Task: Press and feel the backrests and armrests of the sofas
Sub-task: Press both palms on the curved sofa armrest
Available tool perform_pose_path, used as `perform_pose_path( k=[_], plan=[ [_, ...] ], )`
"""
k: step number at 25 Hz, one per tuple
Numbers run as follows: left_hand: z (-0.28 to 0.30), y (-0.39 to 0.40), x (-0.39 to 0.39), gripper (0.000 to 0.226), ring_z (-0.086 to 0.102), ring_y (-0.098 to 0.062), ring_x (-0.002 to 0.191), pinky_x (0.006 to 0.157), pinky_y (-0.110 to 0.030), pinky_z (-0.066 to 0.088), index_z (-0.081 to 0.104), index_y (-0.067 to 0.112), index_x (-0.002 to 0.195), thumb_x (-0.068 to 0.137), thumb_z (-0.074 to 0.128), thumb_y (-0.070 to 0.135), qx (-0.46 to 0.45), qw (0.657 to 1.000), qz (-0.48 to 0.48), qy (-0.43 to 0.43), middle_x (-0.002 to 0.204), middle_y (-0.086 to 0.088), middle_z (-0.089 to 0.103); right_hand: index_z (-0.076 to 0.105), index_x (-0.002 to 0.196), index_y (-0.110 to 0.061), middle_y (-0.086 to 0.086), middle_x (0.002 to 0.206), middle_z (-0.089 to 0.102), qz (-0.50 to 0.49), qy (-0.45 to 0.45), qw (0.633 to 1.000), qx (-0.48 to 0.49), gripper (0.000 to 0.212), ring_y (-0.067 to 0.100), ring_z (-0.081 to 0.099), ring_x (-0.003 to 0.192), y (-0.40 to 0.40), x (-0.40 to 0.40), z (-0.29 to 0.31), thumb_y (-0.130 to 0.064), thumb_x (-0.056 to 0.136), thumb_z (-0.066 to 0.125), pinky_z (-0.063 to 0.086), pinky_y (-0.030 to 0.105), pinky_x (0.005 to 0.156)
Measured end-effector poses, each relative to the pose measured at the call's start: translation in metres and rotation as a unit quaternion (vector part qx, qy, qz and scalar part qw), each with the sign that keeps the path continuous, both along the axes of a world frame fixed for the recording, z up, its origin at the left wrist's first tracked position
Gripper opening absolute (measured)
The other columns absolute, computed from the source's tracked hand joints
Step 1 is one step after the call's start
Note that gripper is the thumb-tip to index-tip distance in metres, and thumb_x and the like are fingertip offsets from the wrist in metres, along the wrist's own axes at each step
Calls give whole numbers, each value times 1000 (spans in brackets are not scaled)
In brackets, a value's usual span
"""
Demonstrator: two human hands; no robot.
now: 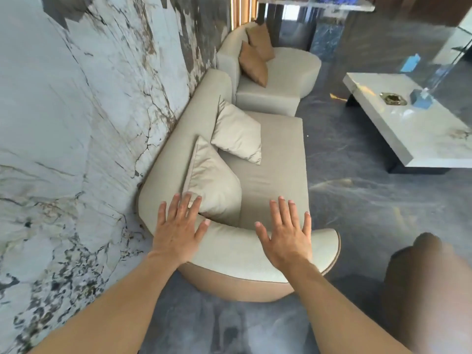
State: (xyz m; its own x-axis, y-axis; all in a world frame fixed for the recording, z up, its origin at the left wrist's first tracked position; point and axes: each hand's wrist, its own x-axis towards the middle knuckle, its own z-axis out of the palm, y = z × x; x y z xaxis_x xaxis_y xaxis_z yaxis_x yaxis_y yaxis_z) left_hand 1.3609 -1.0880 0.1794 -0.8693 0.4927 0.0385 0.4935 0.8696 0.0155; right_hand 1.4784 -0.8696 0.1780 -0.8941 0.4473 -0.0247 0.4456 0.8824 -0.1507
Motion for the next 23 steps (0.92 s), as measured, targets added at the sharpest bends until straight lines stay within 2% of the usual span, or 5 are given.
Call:
perform_pose_path(
  k=[3,7,11,19,23],
  plan=[
    [-46,-11,-10,66,0,-24,147,117,-48,-4,9,26,151,92,14,55,-19,998,-33,-40,161,-2,10,-14,150,-29,-10,159,-18,-13,-37,999,-1,76,12,-25,143,-20,7,-45,-68,85,-5,-28,43,108],
    [-111,-22,-13,69,-1,-23,147,117,-49,-4,12,28,151,90,8,60,-29,994,-69,-79,161,-1,9,-12,150,-28,-7,161,-15,-33,-89,995,8,80,14,-22,144,-37,16,-111,-68,82,-10,-27,44,108],
    [-168,-13,-23,74,10,-27,146,117,-50,0,24,28,149,85,12,65,-19,991,-106,-82,159,-3,20,-5,152,-27,-7,162,-10,-47,-100,994,7,79,15,-16,146,-41,14,-174,-68,84,-6,-22,45,111],
    [-243,6,-45,64,26,-28,142,115,-56,14,33,27,145,88,29,58,24,992,-126,-2,152,-2,37,22,151,-22,-1,159,24,-63,16,998,15,71,20,12,147,-30,-4,-240,-61,92,21,2,49,118],
    [-246,7,-45,63,25,-26,142,115,-55,13,32,29,144,88,29,58,32,992,-117,13,152,0,38,25,150,-21,1,158,27,-52,32,998,28,69,23,18,146,-28,-4,-246,-59,92,22,8,51,117]
  ],
)
